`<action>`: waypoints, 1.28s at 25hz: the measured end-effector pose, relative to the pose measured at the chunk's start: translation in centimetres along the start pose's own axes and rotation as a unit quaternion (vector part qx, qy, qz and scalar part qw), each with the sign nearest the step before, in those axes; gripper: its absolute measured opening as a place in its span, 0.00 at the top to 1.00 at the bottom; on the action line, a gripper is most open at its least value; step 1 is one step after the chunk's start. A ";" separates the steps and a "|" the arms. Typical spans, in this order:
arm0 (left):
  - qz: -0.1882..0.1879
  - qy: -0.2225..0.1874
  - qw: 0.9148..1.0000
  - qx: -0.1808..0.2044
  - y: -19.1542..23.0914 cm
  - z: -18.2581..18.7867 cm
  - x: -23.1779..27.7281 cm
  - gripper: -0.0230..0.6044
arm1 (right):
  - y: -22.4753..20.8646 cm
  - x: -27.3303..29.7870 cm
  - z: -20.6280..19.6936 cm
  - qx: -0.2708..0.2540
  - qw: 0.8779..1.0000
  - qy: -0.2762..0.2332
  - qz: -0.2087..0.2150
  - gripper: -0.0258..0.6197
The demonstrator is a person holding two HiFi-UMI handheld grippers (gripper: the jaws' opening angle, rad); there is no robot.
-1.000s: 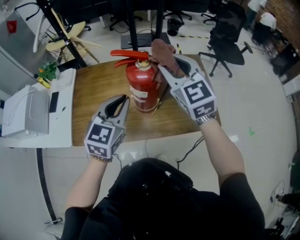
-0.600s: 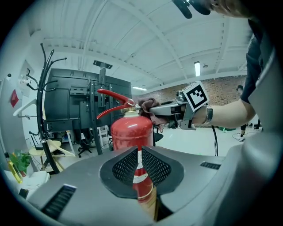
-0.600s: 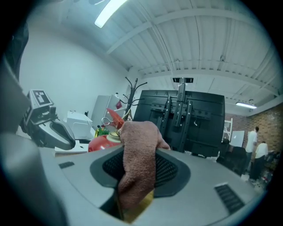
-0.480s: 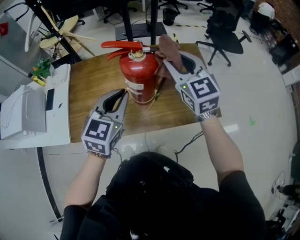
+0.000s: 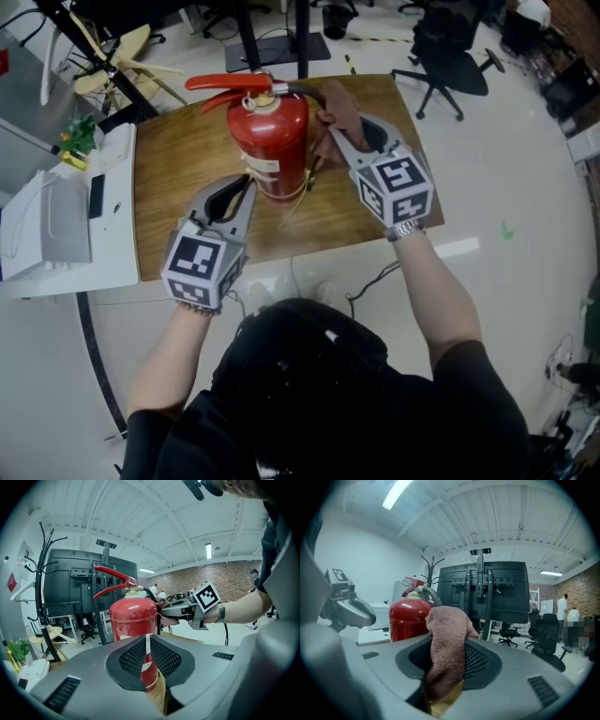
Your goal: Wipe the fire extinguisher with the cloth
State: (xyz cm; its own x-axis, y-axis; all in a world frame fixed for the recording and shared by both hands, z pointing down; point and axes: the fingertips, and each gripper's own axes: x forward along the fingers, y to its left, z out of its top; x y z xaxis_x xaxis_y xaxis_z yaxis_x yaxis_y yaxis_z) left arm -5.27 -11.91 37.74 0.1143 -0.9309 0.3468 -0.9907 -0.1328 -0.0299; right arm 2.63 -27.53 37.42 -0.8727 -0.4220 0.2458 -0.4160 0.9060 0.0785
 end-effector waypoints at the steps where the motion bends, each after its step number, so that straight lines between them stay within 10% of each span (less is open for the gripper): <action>1: -0.001 0.002 1.000 0.000 -0.1 -0.1 0.1 0.93 | -0.1 0.1 -0.7 0.004 1.000 0.004 -0.001 0.70; 32: 0.005 0.056 0.998 -0.007 -1.3 -3.3 0.9 0.93 | 3.0 5.4 -20.7 0.122 0.983 0.120 0.062 0.70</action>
State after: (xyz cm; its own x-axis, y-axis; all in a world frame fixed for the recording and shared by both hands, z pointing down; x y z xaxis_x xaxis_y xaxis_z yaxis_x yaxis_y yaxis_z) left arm -4.09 -11.44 41.15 0.0966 -0.8877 0.4501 -0.9927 -0.1188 -0.0213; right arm 1.99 -26.34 58.98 -0.8472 -0.2616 0.4624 -0.3841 0.9029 -0.1931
